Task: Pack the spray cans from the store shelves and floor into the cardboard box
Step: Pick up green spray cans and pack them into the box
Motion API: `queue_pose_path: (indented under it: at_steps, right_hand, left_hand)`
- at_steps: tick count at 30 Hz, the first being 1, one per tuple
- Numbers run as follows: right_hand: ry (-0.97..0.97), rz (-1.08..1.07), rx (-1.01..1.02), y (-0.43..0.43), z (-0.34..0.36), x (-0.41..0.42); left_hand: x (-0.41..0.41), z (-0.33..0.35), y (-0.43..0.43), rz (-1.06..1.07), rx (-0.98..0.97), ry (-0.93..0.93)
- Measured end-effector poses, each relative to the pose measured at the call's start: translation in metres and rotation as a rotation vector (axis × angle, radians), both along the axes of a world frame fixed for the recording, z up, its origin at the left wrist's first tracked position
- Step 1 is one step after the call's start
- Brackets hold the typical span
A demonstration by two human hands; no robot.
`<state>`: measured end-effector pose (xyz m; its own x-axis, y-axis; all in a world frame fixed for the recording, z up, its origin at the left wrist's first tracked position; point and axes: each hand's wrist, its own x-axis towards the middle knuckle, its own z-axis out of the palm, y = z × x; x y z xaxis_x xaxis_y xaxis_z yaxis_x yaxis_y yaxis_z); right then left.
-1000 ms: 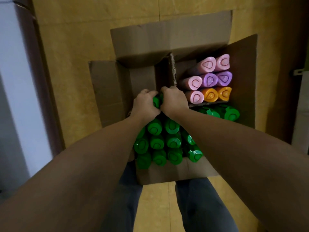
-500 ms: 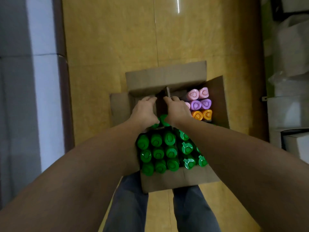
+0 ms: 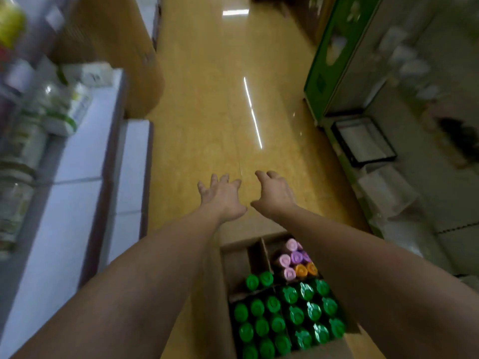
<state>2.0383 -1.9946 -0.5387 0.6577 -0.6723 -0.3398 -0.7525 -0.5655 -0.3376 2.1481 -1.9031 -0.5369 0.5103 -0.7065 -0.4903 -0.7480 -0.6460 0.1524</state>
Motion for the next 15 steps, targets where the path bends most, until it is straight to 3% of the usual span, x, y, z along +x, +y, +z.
queue_pose_path:
  at_steps: [8, 15]
  right_hand:
    - [-0.152, -0.057, -0.214, -0.018, 0.171, 0.037]
    - [-0.292, -0.027, -0.372, -0.015, 0.284, 0.029]
  left_hand:
    - [0.04, 0.179, -0.022, -0.06, -0.249, -0.188]
    - [0.032, 0.294, -0.008, -0.049, -0.344, -0.34]
